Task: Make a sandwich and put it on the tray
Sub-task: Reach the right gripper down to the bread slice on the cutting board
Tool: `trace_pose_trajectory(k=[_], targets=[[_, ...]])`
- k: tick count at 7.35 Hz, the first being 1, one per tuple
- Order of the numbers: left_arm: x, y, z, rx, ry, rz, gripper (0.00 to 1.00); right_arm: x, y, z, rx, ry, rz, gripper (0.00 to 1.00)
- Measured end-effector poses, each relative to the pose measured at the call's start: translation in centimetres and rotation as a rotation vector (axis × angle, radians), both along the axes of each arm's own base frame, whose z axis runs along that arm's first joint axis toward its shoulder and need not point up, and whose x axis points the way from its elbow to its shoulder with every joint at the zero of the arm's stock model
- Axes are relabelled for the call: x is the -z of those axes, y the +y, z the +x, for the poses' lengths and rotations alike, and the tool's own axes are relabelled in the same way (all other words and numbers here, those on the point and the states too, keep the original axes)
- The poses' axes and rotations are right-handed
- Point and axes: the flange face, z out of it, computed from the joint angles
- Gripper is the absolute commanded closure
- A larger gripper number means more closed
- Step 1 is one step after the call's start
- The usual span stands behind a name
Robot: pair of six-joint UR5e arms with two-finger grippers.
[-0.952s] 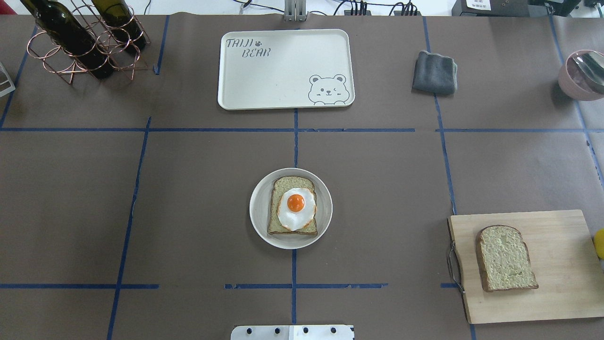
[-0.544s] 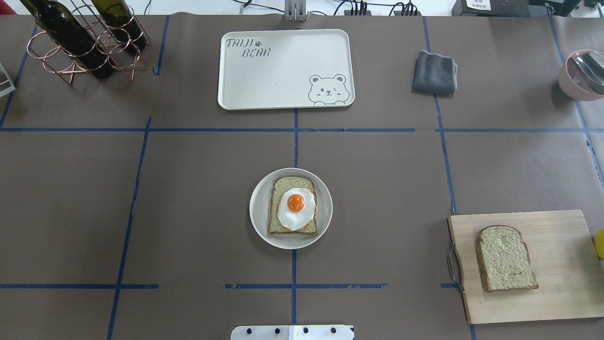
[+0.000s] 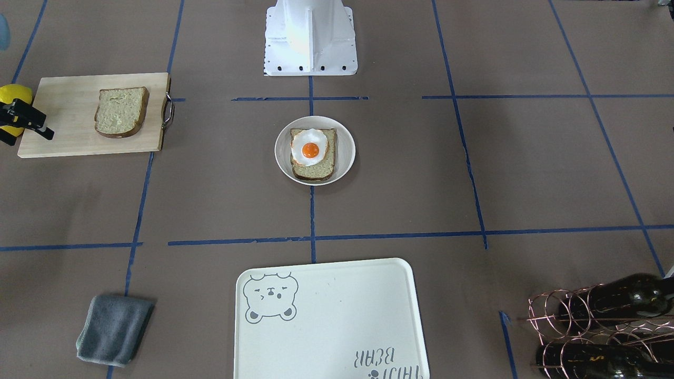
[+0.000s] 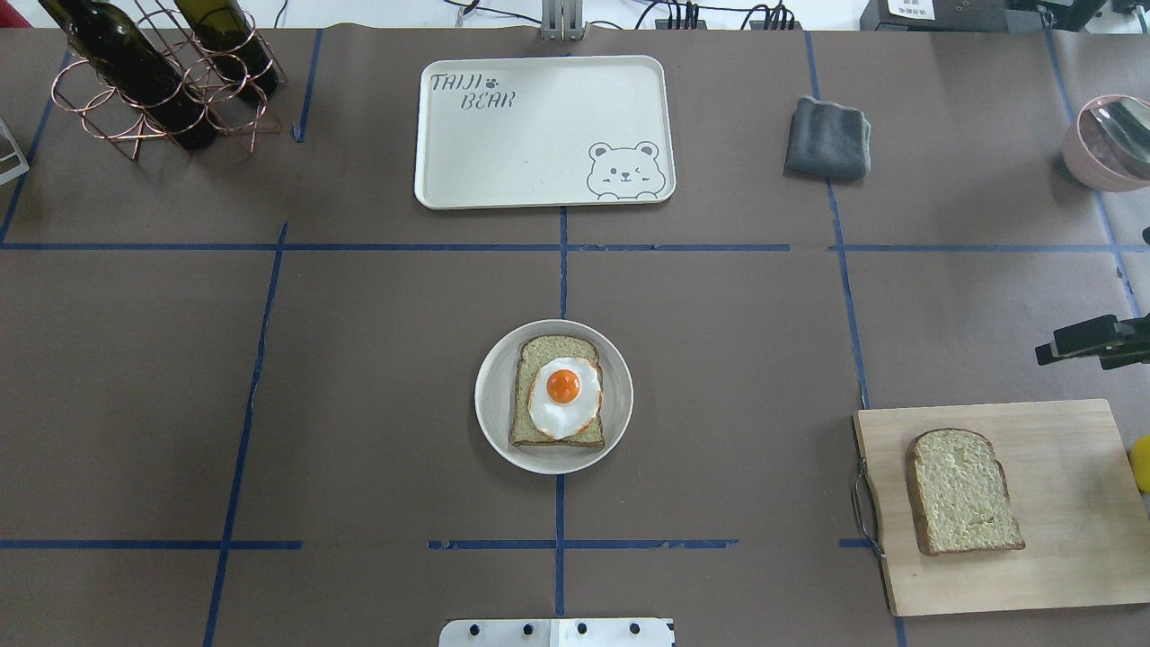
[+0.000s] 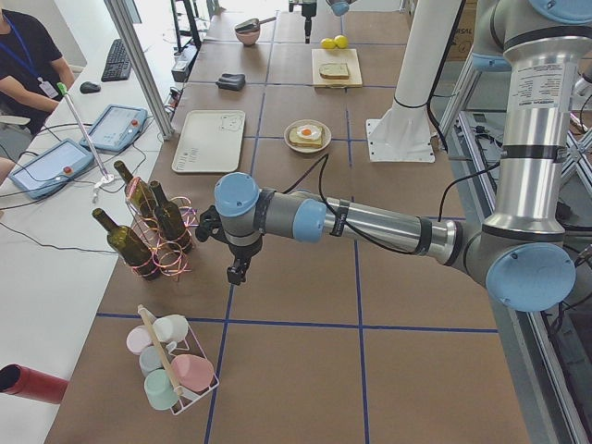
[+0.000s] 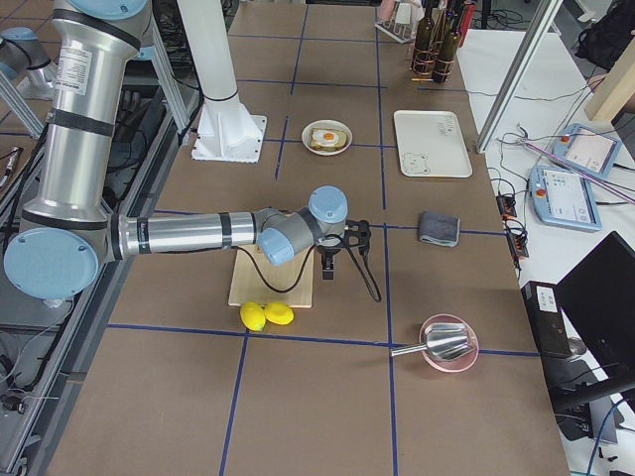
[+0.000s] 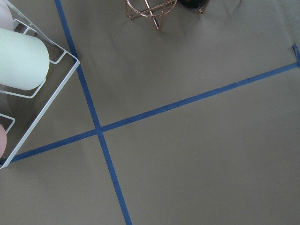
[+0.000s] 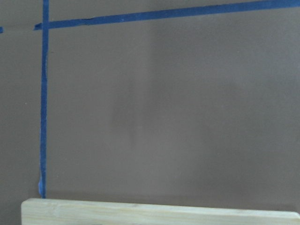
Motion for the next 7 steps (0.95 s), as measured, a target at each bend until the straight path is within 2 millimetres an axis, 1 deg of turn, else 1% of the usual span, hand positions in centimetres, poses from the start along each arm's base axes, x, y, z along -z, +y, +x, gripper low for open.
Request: trace_pose_trajectory(k=[2,4,6,7], targets=[[0.1,0.0,0.0,0.0,0.002,0.001,0.0,-0.1,3.3,-3.0,-0.026,-0.026,-0.03,0.01],[0.2,0.0,0.0,-0.001,0.007,0.001,0.0,-0.3,6.0,-5.6,-0.019,-0.038,-0.052,0.04],[0.2,0.2,0.0,0.0,0.007,0.0,0.0,-0.5,7.8,-7.6,0.022,-0.04,-0.057,0.09],[0.1,0.4,0.0,-0.001,0.008,-0.001,0.0,-0.5,8.4,-8.3,0.039,-0.041,-0.06,0.23]])
